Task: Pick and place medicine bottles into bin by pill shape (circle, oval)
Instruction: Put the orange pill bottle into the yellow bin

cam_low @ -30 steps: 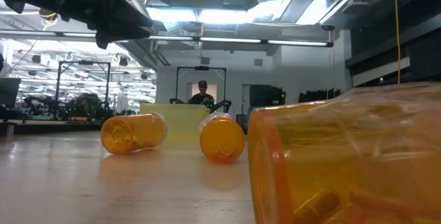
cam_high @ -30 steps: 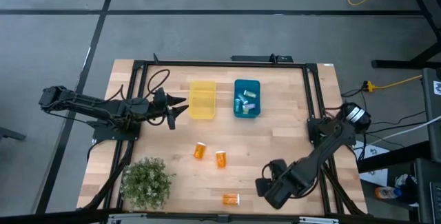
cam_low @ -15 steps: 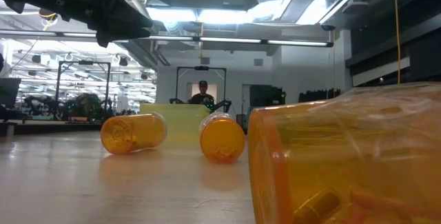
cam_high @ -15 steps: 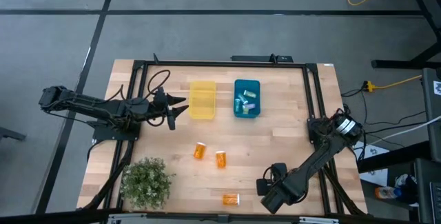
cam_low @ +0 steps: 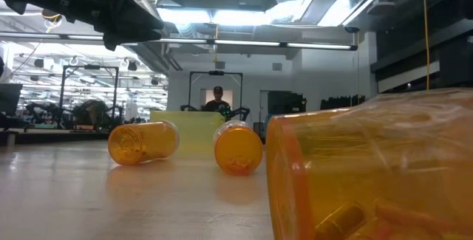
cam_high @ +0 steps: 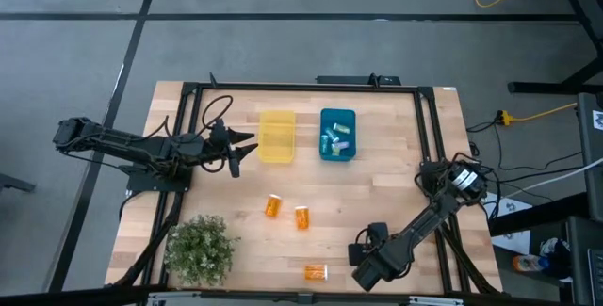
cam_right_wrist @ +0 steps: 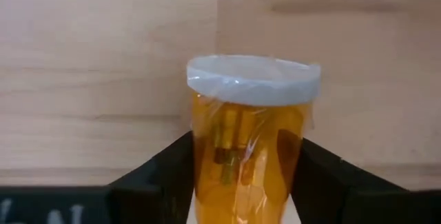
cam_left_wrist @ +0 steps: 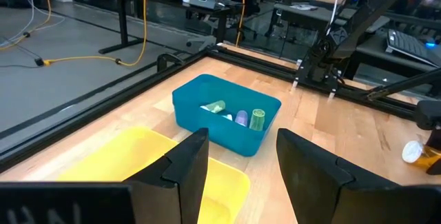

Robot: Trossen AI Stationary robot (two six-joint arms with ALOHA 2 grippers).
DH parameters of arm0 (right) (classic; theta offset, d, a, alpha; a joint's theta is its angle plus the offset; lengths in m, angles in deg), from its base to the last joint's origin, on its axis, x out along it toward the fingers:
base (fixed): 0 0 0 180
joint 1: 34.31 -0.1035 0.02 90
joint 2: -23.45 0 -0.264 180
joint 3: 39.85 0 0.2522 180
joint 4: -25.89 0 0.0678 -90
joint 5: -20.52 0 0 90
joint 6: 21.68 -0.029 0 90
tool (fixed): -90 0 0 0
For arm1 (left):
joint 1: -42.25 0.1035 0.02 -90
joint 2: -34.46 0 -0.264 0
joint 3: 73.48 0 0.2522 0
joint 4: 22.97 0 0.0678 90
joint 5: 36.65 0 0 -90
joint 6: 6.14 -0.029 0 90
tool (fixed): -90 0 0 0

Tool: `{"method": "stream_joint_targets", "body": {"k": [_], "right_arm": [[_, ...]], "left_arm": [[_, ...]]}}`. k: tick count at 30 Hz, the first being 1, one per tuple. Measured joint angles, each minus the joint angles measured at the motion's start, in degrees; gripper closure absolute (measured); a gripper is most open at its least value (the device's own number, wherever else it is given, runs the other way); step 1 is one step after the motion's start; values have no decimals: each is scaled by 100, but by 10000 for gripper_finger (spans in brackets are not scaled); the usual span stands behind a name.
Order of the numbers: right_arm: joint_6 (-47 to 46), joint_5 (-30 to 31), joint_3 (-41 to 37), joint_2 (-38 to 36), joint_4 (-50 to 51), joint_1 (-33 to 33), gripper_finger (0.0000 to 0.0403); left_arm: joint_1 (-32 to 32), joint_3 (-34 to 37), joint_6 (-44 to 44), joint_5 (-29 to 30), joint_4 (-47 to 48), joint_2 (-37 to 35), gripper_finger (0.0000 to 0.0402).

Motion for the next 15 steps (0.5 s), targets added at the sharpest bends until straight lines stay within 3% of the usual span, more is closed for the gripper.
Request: {"method": "stream_joint_targets", "body": {"k": [6, 12, 15], "right_arm": [[387, 555, 208, 0, 19, 278, 243], [1481, 2682, 913, 0, 148, 791, 234], [2328, 3337, 1199, 0, 91, 1198, 234]], "left_arm": [[0, 0, 0, -2, 2, 0, 237], [0, 0, -1, 0, 2, 0, 237], [0, 0, 0, 0, 2, 0, 237]]}}
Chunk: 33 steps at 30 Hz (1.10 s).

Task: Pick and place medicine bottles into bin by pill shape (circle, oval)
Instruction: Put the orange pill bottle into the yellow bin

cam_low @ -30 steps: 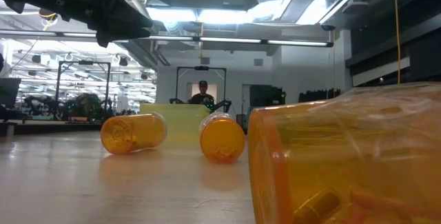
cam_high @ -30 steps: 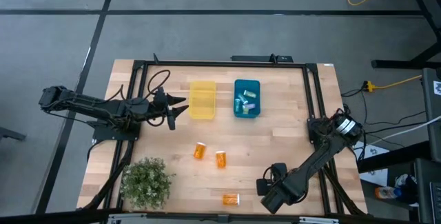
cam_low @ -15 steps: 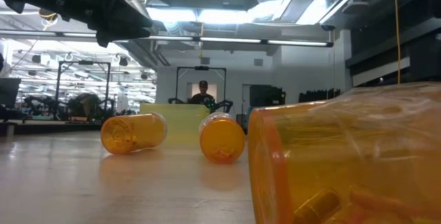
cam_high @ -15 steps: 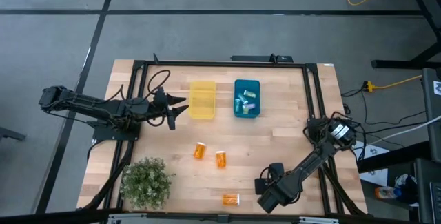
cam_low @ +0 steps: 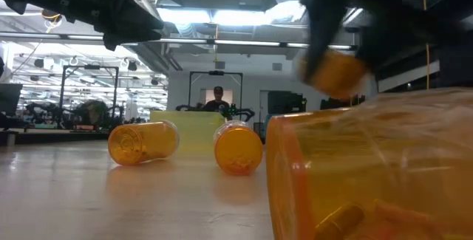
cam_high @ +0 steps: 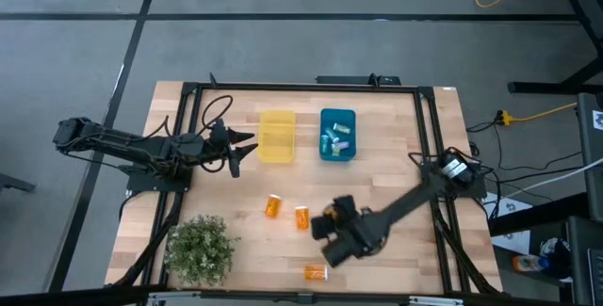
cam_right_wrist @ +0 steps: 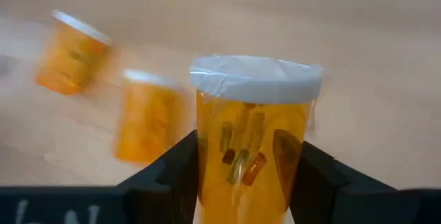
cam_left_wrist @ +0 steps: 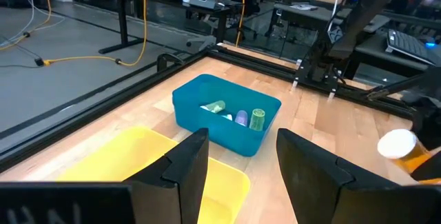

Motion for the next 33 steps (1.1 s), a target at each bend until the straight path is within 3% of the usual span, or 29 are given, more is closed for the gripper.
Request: {"method": "stream_joint_targets", "body": {"k": [6, 9, 14, 19, 26, 33], "right_arm": [[2896, -25, 126, -2, -1145, 1039, 234], [4378, -547, 128, -2, -1895, 1596, 234], [6059, -1054, 130, -2, -3126, 2410, 234], [6813, -1417, 130, -2, -3870, 3034, 234], [6969, -1943, 130, -2, -3921, 3564, 230], [7035, -2373, 130, -2, -4009, 3824, 174]], "left_arm": [[0, 0, 0, 0, 0, 0, 237], [0, 0, 0, -2, 2, 0, 237], [0, 0, 0, -1, 2, 0, 237], [-2, 0, 7, 16, 229, -2, 237], [-2, 2, 500, 182, 1055, 0, 237], [0, 2, 503, 182, 1067, 0, 237]]}}
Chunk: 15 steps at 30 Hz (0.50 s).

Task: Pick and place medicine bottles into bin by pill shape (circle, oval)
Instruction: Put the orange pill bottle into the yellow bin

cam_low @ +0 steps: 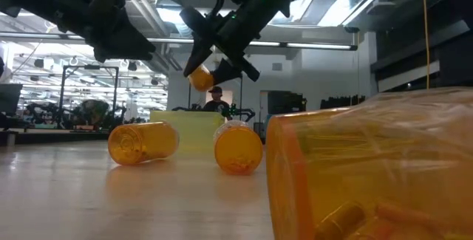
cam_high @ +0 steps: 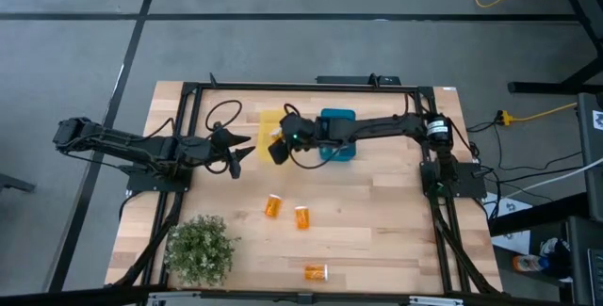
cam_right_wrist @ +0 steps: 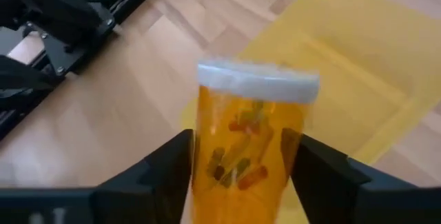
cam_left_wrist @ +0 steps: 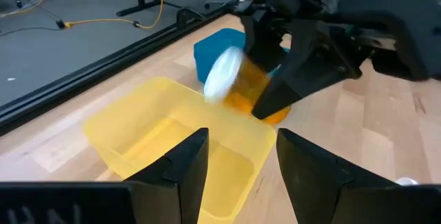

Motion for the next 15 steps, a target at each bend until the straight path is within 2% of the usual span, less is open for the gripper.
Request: {"method": "stream_joint_targets", "body": {"k": [5, 11, 15], "right_arm": [[-172, -100, 0, 0, -91, 80, 146], [-254, -707, 79, 0, -671, 62, 145], [-61, -978, 548, -10, -324, -163, 151]], "left_arm": [[0, 0, -2, 4, 1, 0, 237], [0, 0, -2, 4, 4, 0, 237], [0, 0, -2, 6, 7, 0, 237]]}}
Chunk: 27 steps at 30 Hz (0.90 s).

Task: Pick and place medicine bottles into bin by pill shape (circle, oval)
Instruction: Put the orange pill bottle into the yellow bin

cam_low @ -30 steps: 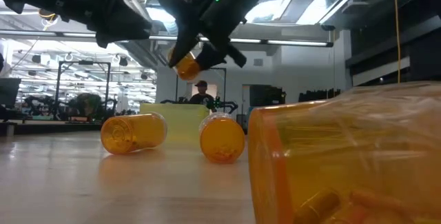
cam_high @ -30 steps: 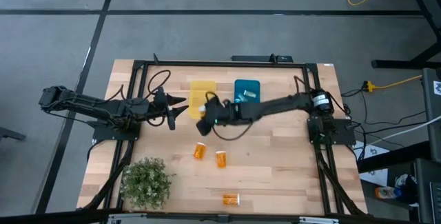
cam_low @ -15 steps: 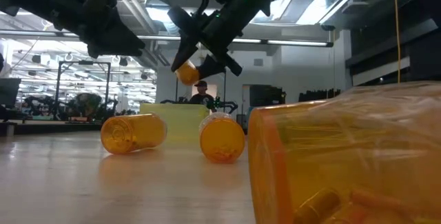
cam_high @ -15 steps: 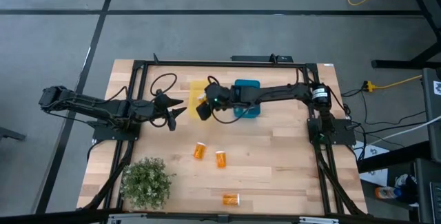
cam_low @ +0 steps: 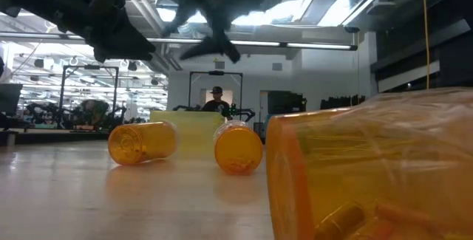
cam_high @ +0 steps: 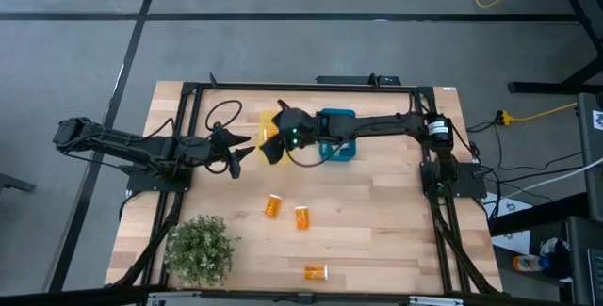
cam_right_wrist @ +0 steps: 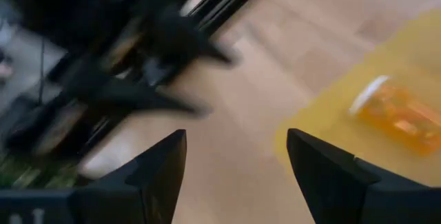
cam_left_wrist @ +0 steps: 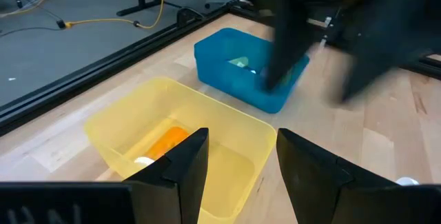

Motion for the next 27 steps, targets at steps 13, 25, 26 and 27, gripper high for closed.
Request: {"method": "stream_joint_targets", "body": {"k": [13, 25, 26, 27], "right_arm": [[-334, 1414, 2641, -7, 4542, -1308, 179], [-1688, 2228, 3679, -116, 7463, -1627, 183], [-1683, 2232, 3679, -128, 7461, -1673, 183], [-1691, 2235, 3679, -152, 7493, -1703, 183]], "left_arm": [[-141, -217, -473, -1120, 132, 209, 237], [-586, -2323, 1460, -1632, 1472, 2423, 237], [-614, -2452, 1653, -1744, 1573, 2539, 237], [-650, -2574, 1831, -1833, 1727, 2633, 237]]}}
